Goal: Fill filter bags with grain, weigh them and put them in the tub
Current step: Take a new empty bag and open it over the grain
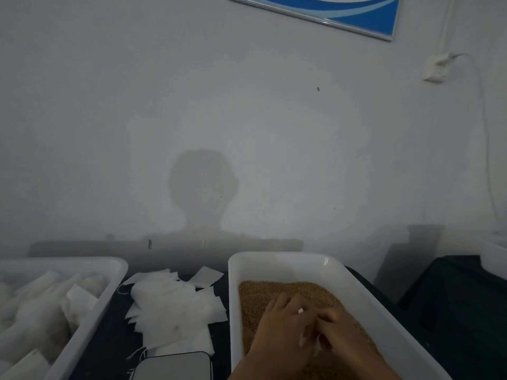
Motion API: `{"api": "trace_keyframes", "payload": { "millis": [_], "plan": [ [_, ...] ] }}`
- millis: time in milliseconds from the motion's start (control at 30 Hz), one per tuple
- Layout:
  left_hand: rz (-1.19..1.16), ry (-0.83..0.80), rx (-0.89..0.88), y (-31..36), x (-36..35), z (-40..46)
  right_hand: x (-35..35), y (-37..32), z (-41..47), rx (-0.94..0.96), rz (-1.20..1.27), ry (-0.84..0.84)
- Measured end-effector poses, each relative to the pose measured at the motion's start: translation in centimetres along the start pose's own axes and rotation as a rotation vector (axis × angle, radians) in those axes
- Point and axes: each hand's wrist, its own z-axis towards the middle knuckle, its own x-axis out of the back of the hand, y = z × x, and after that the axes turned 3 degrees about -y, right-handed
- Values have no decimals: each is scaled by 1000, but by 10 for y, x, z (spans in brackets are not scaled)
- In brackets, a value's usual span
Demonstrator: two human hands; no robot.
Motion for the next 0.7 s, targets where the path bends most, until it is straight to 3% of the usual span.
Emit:
{"api": "trace_keyframes", "payload": {
  "millis": [67, 167, 300, 533, 633, 700],
  "plan": [
    [14, 24, -55, 1, 4, 1, 0, 1, 0, -10, -1, -10],
    [5, -88, -16, 2, 2, 1, -1, 0, -2, -20, 11, -9],
    [32, -76, -7, 4, 5, 1, 1, 0, -4, -50, 128, -7],
    [168, -177, -66, 4, 3, 2, -1, 0, -3, -16, 8, 5],
    [88, -35, 29, 1, 5, 1, -1, 1, -4, 27, -46, 11],
    [8, -52, 141, -3, 0, -1, -2, 2, -4, 20, -52, 9]
  ]
}}
